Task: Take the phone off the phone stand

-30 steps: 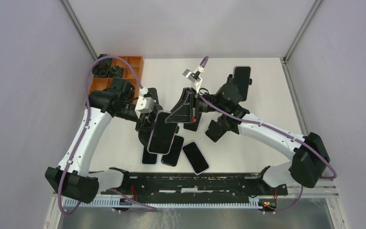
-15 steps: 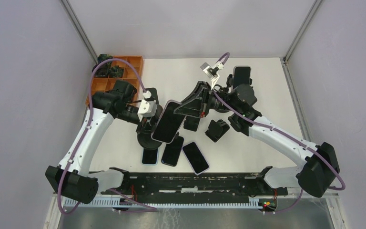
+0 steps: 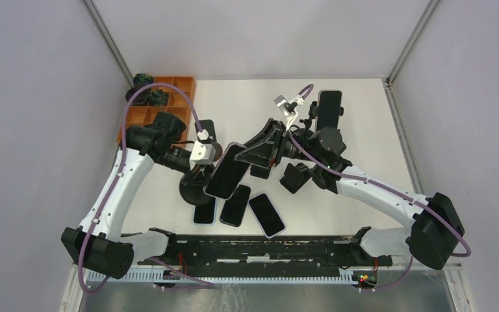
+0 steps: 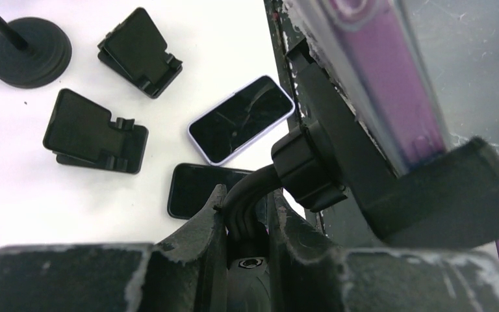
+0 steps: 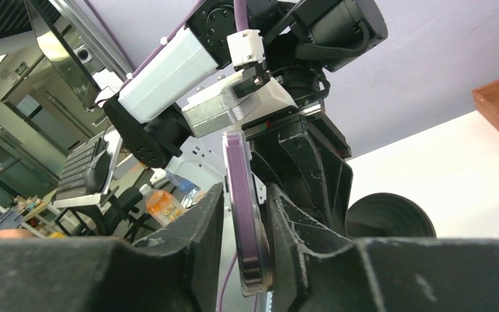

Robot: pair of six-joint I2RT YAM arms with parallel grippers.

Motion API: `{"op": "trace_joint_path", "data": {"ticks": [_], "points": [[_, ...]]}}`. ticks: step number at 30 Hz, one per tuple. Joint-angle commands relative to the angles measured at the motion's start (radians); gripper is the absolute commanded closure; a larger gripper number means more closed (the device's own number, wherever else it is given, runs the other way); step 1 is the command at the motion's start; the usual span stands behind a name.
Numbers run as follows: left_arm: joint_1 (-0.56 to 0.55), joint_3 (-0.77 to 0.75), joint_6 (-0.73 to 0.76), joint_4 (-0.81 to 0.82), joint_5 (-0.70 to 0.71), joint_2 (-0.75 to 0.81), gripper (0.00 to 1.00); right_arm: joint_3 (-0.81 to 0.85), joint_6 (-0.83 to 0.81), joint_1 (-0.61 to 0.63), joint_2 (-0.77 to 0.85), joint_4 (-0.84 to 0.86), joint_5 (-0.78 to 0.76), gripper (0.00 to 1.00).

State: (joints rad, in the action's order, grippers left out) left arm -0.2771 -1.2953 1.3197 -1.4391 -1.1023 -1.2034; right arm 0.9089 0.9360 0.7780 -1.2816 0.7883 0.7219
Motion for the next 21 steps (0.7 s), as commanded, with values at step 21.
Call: {"op": "trace_joint_path", "data": {"ticks": [21], "points": [[0.006,-0.115,-0.006,-0.025,-0.101,-0.004,0.98,-0.004,0.026,0.105,-0.025,0.189,-0.097,0.83]]}}
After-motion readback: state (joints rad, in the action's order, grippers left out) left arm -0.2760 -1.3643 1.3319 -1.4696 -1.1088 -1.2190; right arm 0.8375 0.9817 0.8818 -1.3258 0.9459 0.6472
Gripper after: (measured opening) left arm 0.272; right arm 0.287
